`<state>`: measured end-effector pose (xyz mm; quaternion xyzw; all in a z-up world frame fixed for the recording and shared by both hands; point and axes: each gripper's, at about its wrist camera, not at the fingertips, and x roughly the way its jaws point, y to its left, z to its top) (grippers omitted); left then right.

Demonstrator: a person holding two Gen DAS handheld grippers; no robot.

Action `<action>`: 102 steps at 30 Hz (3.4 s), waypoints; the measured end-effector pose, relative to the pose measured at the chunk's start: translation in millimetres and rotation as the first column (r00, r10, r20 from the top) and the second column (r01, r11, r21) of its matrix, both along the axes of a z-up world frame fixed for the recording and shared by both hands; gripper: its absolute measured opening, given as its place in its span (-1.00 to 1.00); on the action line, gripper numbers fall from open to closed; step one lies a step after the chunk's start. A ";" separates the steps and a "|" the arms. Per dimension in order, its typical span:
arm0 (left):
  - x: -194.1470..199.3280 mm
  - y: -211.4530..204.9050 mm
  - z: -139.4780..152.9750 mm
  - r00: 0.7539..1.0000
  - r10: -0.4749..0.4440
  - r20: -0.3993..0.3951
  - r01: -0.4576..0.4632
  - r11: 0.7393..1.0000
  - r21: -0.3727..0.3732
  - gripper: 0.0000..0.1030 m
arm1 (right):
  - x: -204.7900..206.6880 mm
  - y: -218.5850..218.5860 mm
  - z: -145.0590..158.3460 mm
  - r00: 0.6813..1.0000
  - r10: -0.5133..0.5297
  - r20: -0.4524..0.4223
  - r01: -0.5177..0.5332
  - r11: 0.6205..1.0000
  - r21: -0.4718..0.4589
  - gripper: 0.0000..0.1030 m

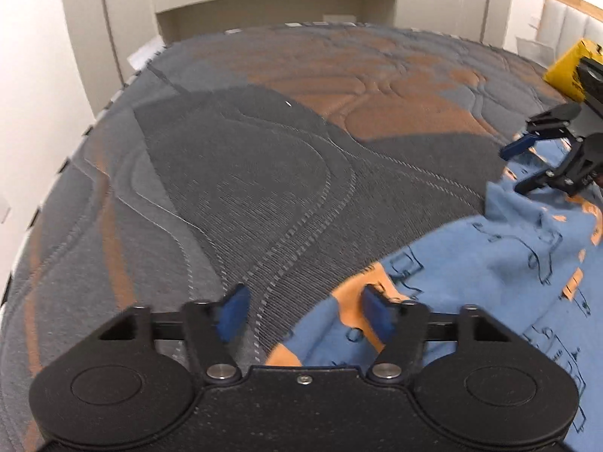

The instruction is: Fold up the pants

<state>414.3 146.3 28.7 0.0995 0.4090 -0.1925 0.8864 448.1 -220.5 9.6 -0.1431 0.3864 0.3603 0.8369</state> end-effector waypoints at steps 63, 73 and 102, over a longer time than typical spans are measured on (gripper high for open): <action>-93.0 -15.6 68.4 0.908 0.237 0.346 -0.218 0.971 -0.095 -1.00 | -93.3 13.4 67.6 0.903 -0.161 0.399 0.123 0.985 0.120 -0.98; -222.0 -47.9 53.8 0.883 0.066 0.465 -0.065 0.998 -0.017 -1.00 | -274.5 -0.2 64.0 0.832 -0.126 0.541 0.099 0.992 0.080 -0.98; -317.6 -47.2 -18.3 0.887 -0.094 0.452 0.045 0.992 0.119 -1.00 | -371.2 25.5 -18.8 0.858 -0.085 0.506 0.164 0.980 -0.113 -1.00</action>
